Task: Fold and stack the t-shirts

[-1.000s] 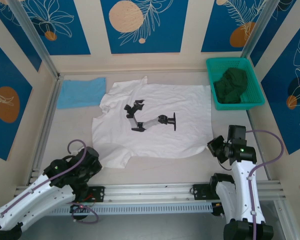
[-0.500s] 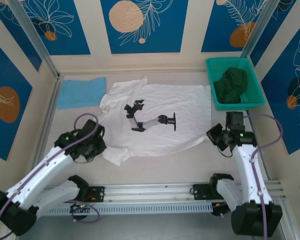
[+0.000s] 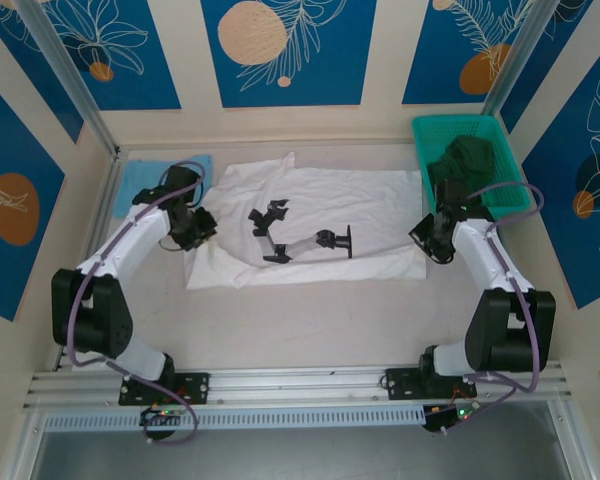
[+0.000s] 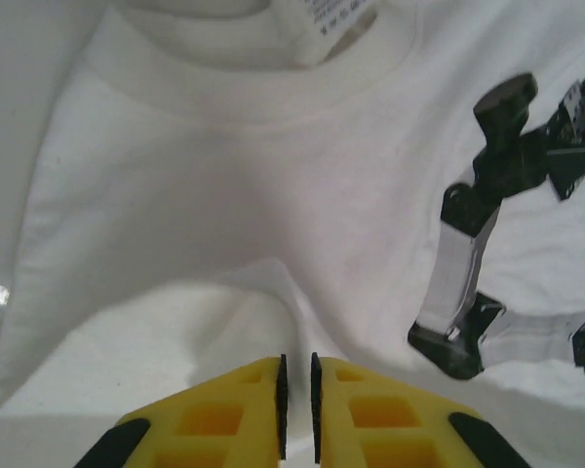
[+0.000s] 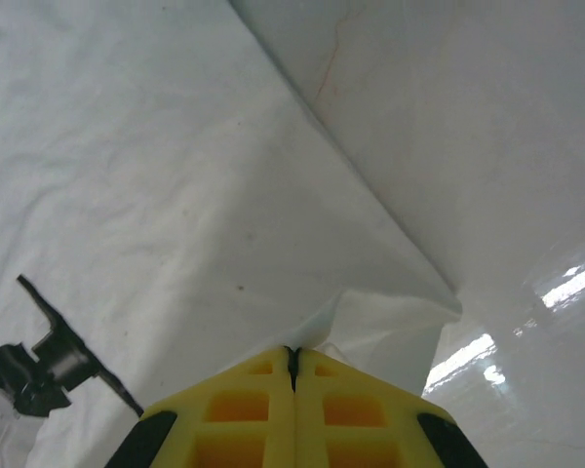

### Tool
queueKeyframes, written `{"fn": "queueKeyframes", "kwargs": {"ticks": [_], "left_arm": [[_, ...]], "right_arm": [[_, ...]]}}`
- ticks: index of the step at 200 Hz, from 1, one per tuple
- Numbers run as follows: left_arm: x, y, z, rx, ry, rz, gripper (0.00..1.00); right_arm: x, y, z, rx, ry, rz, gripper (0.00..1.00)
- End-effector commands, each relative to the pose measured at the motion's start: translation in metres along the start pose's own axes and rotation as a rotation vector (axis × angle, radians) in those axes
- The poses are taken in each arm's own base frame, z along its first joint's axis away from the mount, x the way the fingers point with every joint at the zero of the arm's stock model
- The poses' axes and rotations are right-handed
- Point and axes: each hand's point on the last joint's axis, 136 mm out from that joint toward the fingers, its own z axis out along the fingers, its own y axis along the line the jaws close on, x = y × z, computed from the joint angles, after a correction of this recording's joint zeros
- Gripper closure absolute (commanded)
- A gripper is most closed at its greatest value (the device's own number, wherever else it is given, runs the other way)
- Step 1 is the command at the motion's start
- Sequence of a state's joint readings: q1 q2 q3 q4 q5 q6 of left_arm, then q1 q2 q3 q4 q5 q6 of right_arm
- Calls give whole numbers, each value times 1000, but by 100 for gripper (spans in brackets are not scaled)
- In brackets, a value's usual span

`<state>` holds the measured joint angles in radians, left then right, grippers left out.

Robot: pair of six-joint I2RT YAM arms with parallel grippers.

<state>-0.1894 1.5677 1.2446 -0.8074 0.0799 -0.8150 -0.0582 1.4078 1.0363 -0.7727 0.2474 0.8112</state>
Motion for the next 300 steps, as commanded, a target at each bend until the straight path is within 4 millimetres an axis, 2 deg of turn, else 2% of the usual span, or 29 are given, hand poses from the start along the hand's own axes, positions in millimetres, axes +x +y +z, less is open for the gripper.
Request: {"fn": "queueKeyframes", "kwargs": {"ticks": [1, 31, 43, 53, 61, 72, 82, 92, 100, 112, 125, 135, 148, 175, 184, 199, 223, 250, 272, 300], "left_arm": [[-17, -9, 7, 19, 12, -6, 84], [-35, -14, 17, -2, 12, -46, 83], [-44, -18, 16, 11, 0, -64, 84], [-50, -25, 10, 31, -10, -61, 86], [-54, -30, 4, 41, -18, -52, 85], [-57, -33, -7, 53, -43, -40, 78], [-56, -29, -15, 41, -73, -34, 75], [-53, -21, -21, 25, -101, -31, 68], [-47, -14, -23, 14, -113, -27, 64], [-33, -3, -23, 3, -121, -6, 62], [-14, 11, -21, -40, -131, 36, 61], [0, 21, -19, -80, -140, 83, 58], [22, 27, -13, -103, -131, 155, 59], [64, 31, 1, -149, -77, 316, 57], [77, 32, 8, -148, -48, 353, 55], [92, 38, 21, -163, -9, 377, 53], [97, 55, 33, -222, -4, 343, 52], [93, 68, 38, -242, -70, 263, 47], [84, 70, 45, -247, -86, 223, 38], [75, 68, 63, -247, -55, 191, 37]], "right_arm": [[-19, -3, -4, 49, -73, 12, 100], [-26, 0, 4, 61, -83, 26, 100], [-30, -3, 5, 96, -87, 29, 100], [-33, -8, 3, 123, -93, 42, 96], [-36, -10, 0, 123, -103, 49, 87], [-38, -10, -6, 105, -129, 57, 65], [-42, -10, -12, 76, -159, 64, 51], [-45, -10, -17, 49, -181, 70, 42], [-47, -10, -22, 26, -187, 77, 40], [-47, -11, -29, 6, -192, 85, 39], [-38, -5, -36, -46, -183, 75, 39], [-25, 4, -38, -115, -168, 44, 40], [1, 15, -35, -210, -114, -5, 44], [53, 32, -16, -318, 34, -113, 50], [65, 34, -8, -298, 63, -146, 53], [78, 34, 6, -248, 97, -195, 64], [83, 30, 29, -169, 147, -204, 69], [81, 19, 48, -76, 161, -172, 70], [83, 14, 58, -45, 172, -139, 69], [78, 4, 63, 19, 165, -86, 67]]}}
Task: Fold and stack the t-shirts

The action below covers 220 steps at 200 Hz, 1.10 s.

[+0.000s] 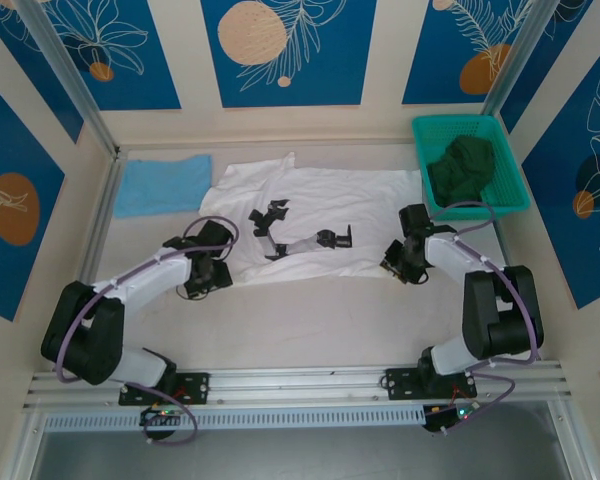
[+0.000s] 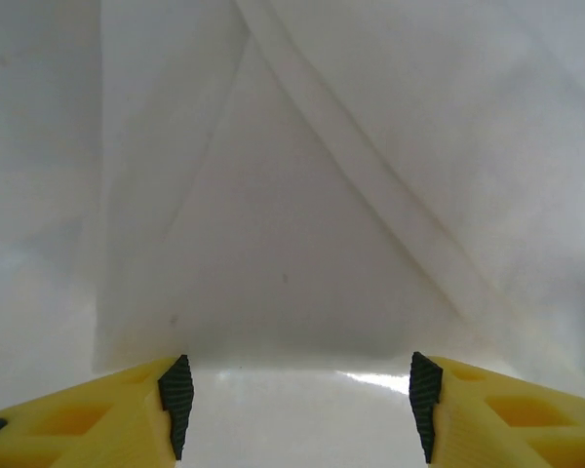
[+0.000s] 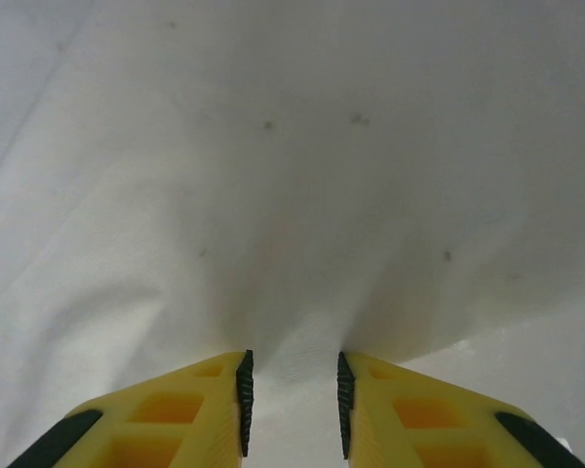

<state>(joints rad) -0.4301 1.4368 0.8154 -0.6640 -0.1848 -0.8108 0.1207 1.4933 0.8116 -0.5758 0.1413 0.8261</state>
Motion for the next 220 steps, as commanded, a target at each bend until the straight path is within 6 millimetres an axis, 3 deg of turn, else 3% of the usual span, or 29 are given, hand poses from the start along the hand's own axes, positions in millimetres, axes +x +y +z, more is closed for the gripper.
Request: {"fn": "queueKeyframes", "kwargs": {"ticks": [1, 26, 56, 71, 86, 132, 220], "left_arm": [[-15, -2, 14, -10, -13, -52, 37], [-21, 3, 31, -44, 9, -71, 40], [-28, 16, 46, -93, 16, -95, 67], [-31, 22, 46, -111, 13, -100, 81], [-33, 29, 42, -132, 2, -100, 90], [-26, 41, 26, -144, -4, -82, 90], [32, 59, 12, -74, 53, -114, 88]], "right_arm": [[-11, -4, -3, 36, -31, 69, 67], [-11, -18, 0, 67, -40, 129, 59], [-13, -32, 1, 55, -24, 201, 55], [-14, -37, 3, 49, -7, 218, 54], [-14, -44, 3, 50, 10, 244, 54], [-1, -57, 4, 7, 54, 302, 53], [26, -87, -11, -43, 56, 409, 52]]}}
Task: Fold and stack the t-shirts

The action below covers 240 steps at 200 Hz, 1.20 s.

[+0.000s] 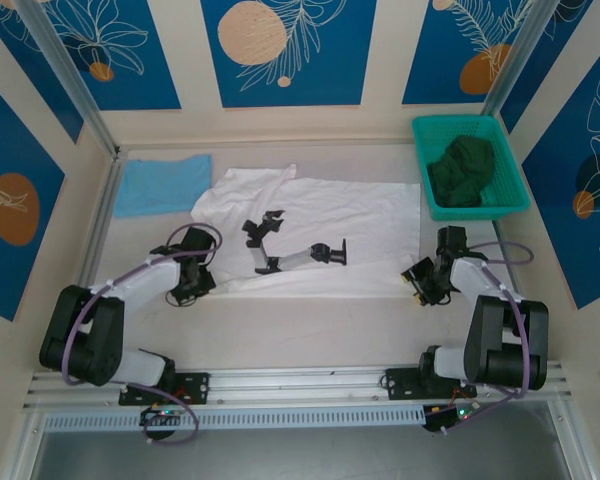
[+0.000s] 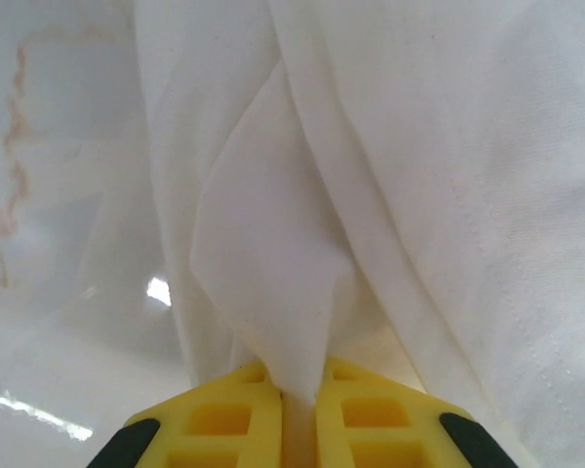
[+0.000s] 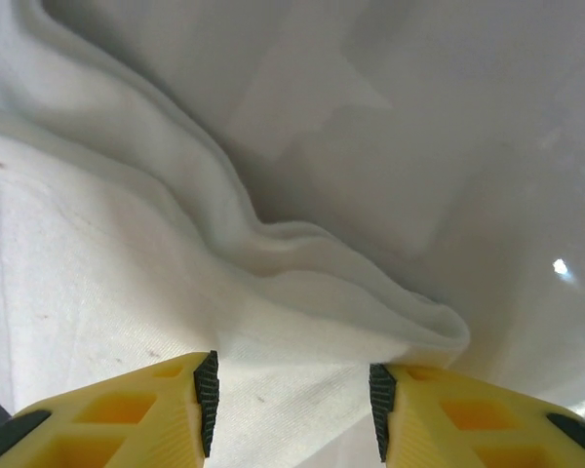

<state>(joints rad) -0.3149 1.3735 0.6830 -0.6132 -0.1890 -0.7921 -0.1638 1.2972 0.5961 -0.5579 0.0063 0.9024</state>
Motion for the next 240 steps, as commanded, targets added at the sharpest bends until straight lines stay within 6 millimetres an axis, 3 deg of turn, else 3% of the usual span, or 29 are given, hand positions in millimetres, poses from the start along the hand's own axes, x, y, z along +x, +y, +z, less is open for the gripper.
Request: {"fn": "queueKeyframes", "kwargs": {"ticks": [1, 31, 70, 84, 104, 130, 150, 164, 185, 198, 216, 240], "left_arm": [[24, 18, -5, -32, 45, -25, 88], [41, 31, -10, -35, 49, -58, 82], [35, 64, -29, -125, -61, -125, 51], [26, 69, -38, -134, -105, -140, 42], [9, 63, -54, -108, -140, -114, 39], [-4, 36, -69, -10, -132, -59, 36], [-12, 12, -76, 82, -117, -36, 35], [-17, 2, -76, 104, -95, -26, 40], [-27, 7, -70, 94, -78, -67, 55], [-30, 14, -63, 106, -62, -112, 63], [-27, 18, -51, 145, -30, -162, 75], [-18, 25, -31, 170, 26, -215, 81]], "right_arm": [[13, -26, -5, 46, 27, 64, 52], [14, -37, -15, 31, 1, 101, 52], [6, -36, -34, -12, -81, 105, 49], [5, -22, -46, -70, -117, 49, 49], [17, 19, -65, -233, -139, -117, 48], [73, 84, -81, -437, -117, -492, 42], [136, 120, -81, -506, -79, -795, 41], [181, 140, -78, -508, -41, -980, 44], [254, 166, -63, -471, 59, -1238, 56], [289, 180, -51, -435, 87, -1375, 64], [323, 201, -32, -437, 128, -1500, 66], [357, 226, -11, -436, 230, -1577, 65]]}}
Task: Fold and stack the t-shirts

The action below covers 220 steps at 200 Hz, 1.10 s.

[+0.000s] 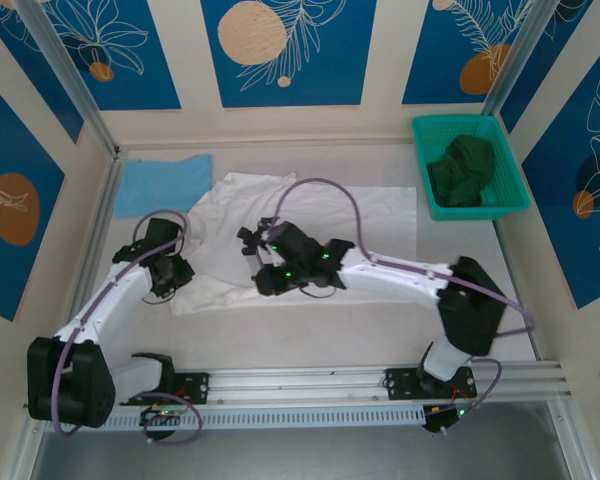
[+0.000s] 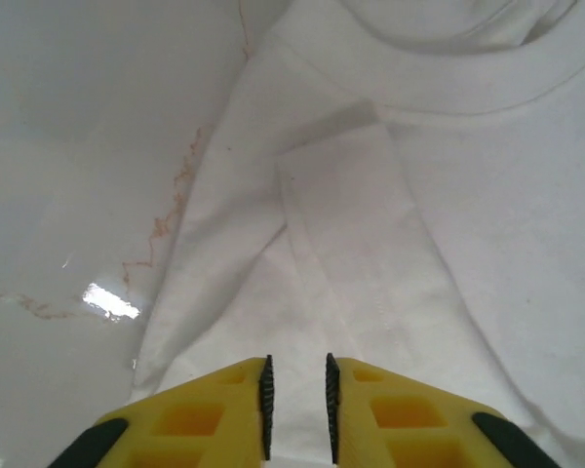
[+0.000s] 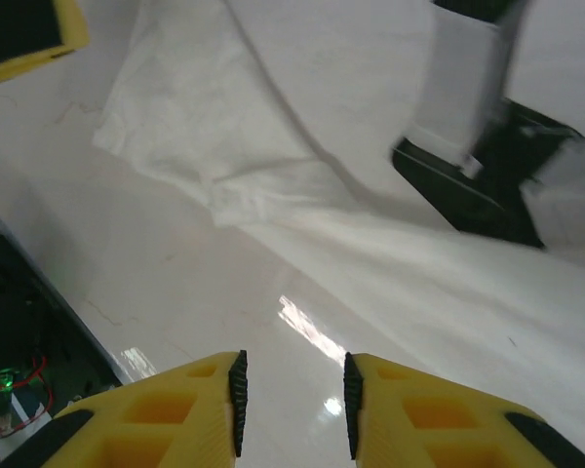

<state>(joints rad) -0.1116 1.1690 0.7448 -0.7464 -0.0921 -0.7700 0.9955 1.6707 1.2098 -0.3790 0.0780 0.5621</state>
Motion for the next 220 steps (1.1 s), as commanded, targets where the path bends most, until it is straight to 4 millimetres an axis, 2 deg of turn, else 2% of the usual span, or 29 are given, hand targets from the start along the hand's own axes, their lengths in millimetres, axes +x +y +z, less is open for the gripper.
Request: {"fn": "queueKeyframes", "kwargs": {"ticks": [1, 33, 75, 114, 178, 220], "left_arm": [[13, 4, 17, 54, 79, -35, 81], [19, 13, 32, 47, 98, -50, 88], [23, 23, 45, 11, 102, -42, 88], [22, 29, 46, -11, 78, -46, 86], [25, 31, 49, -15, 80, -50, 86], [24, 33, 48, -20, 73, -46, 85]], "right_arm": [[-14, 16, 27, -33, 62, -126, 65], [-20, 36, 70, 12, 155, -234, 59], [-19, 45, 98, 83, 195, -317, 58], [-12, 43, 112, 135, 214, -346, 54], [-9, 32, 126, 227, 230, -366, 53], [-4, 31, 134, 256, 246, -380, 59]]}}
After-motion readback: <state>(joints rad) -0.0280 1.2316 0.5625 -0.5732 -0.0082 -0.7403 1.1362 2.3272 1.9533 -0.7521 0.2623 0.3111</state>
